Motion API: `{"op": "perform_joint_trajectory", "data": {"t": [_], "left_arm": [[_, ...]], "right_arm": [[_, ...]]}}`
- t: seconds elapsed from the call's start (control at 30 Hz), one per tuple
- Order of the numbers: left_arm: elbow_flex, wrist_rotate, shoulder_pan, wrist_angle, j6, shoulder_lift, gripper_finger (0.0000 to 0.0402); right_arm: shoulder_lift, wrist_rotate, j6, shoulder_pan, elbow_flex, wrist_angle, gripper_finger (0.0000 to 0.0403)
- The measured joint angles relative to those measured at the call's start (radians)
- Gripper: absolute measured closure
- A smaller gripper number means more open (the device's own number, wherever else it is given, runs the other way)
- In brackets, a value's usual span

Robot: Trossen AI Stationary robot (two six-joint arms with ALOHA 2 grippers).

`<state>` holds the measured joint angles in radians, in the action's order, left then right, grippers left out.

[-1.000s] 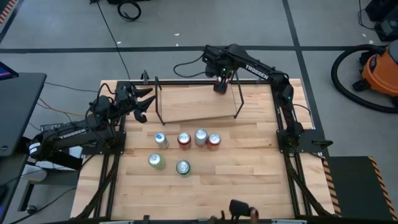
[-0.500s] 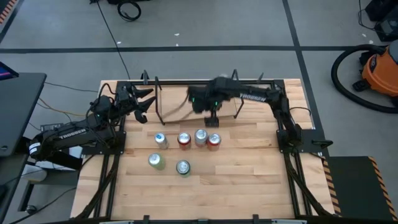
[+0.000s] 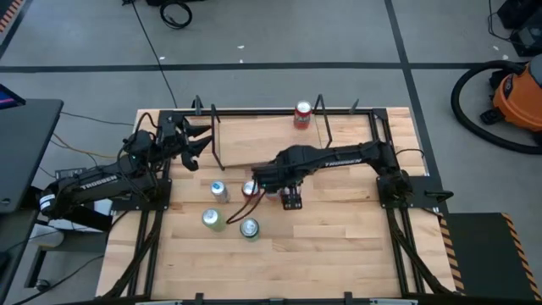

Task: Place canned beverage on shelf
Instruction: Put the red soda can on the shelf aligned with the other red soda can

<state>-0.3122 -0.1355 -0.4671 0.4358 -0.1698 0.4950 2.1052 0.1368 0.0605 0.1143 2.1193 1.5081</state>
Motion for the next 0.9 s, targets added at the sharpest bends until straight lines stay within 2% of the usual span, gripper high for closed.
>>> {"op": "perform_joint_trajectory", "data": {"t": [0.27,0.5,0.7,0.9], "left_arm": [[0.0,-0.002,0.0,-0.031,0.0,0.0,0.0209],[0.0,-0.002,0.0,-0.034,0.019,0.0,0.0209],[0.0,-0.002,0.0,-0.034,0.022,0.0,0.0209],[0.0,-0.001,0.0,-0.034,0.023,0.0,0.0209]], "right_arm": [[0.0,0.0,0.003,0.004,-0.084,-0.061,0.003],[0.0,0.047,-0.001,0.001,-0.169,-0.08,0.003],[0.0,-0.02,0.086,-0.023,-0.21,-0.108,0.003],[0.001,-0.027,0.179,-0.037,-0.24,-0.12,0.0048]]}}
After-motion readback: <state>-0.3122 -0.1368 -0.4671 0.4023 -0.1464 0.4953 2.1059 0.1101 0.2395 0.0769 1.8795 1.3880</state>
